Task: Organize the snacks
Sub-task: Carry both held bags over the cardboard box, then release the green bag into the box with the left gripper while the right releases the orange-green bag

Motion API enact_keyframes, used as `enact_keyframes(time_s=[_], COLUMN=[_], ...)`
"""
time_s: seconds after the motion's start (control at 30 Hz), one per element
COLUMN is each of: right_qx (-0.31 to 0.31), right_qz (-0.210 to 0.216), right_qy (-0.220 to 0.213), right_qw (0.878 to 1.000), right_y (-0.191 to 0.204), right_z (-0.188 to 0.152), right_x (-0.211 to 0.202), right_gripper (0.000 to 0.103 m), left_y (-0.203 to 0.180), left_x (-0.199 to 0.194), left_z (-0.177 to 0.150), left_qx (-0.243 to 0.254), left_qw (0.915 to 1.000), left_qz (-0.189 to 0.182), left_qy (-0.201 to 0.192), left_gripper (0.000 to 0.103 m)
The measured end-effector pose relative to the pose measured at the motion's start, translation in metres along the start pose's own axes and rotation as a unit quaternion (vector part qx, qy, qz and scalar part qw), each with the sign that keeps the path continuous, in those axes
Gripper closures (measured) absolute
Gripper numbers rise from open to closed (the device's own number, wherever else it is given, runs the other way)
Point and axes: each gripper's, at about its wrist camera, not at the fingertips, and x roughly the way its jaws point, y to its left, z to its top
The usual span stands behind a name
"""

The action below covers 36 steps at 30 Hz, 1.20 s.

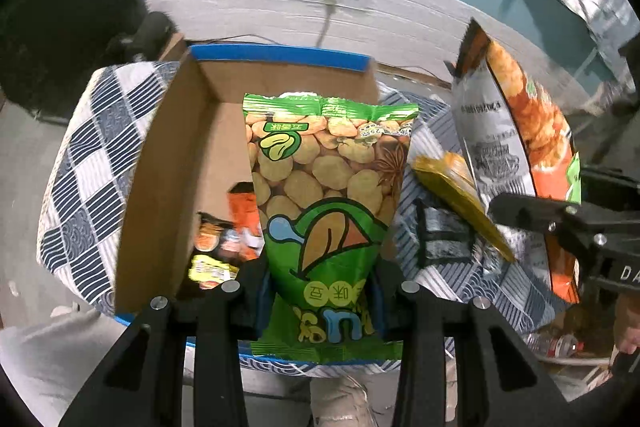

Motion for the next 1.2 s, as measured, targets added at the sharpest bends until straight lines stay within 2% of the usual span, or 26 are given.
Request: enact_keyframes(time_s=[0.33,0.6,0.77,0.83,0.87,1.2], right_qx=[-0.015,-0.015,-0.006,-0.005,-0.006,-0.006], right_qz=[0.006,0.012,0.002,0.003,0.002,-0.016], right_qy=[0.028,0.051,0.055,0.053,0.049,0.041], right_qw=[0.999,0.998,0.998,0.999,0.999,0.999], right_y=[0.035,0.053,0.057,0.058,0.058,0.049], right_z=[0.035,0.049,0.054,0.055,0.055,0.049], right_x=[0.037,0.062,0.070,0.069,0.067,0.057], right_gripper=[0.066,0.065,0.061,0.060,0.059,0.052], left_y=[0.049,0.069,0.077,0.079,0.079,0.068], left_x=[0.020,0.032,0.028,0.025,0.024,0.016], left_z=[0.006,0.005,0.009,0.009,0.009,0.010], left_qx=[-0.055,-0.092,-0.106,-0.115,-0.118,-0.121], left_qw=[0.9981,0.9951,0.9932,0.9924,0.9921,0.9922], left_qz=[0.025,0.021,0.042,0.040,0.040,0.021], left_qy=[0.012,0.030,0.022,0.019,0.017,0.018], left_gripper=[0.064,0.064,0.056,0.040,0.038,0.034])
